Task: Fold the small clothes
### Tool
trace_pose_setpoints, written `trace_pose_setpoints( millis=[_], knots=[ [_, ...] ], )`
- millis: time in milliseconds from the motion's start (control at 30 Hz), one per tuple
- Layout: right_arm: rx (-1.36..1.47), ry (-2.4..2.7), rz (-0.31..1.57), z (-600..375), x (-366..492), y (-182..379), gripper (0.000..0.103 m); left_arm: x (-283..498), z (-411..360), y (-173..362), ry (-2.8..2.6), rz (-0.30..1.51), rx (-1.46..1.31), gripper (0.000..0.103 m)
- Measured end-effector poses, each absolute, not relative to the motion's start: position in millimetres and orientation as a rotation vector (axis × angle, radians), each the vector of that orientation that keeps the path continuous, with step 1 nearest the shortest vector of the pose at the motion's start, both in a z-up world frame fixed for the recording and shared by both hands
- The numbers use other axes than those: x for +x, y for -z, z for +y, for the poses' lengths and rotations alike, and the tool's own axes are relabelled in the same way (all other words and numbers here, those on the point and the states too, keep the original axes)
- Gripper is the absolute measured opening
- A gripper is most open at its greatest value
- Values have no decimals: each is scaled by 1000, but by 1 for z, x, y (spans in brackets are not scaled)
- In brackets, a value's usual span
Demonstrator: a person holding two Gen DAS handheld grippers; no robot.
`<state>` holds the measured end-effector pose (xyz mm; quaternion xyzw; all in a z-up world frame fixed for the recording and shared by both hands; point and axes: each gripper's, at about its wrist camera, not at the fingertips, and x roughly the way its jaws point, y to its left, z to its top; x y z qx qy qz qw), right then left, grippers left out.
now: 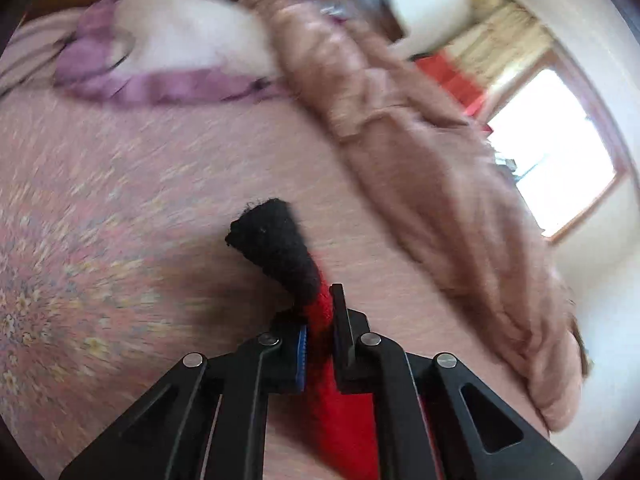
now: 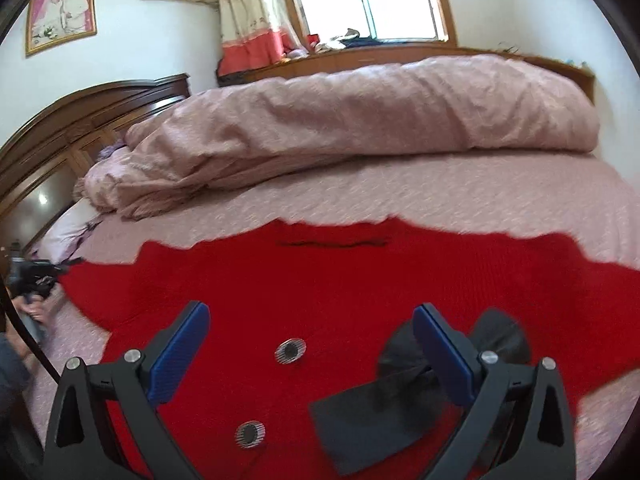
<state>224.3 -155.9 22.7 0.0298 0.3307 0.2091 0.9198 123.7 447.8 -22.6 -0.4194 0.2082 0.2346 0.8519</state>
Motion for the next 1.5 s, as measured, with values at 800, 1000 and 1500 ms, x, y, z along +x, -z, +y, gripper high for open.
trace_pose_setpoints(
  millis=[800, 1000, 1500],
  knots=[
    [73, -225, 690, -289, 235, -65, 103, 279, 0, -36, 27, 497, -484, 3],
    [37, -206, 683, -307, 232, -65, 103, 278, -39, -11, 50, 542, -483, 3],
    [64, -184, 708, -325, 233, -57, 103, 258, -93, 5, 260, 555, -301, 3]
  ],
)
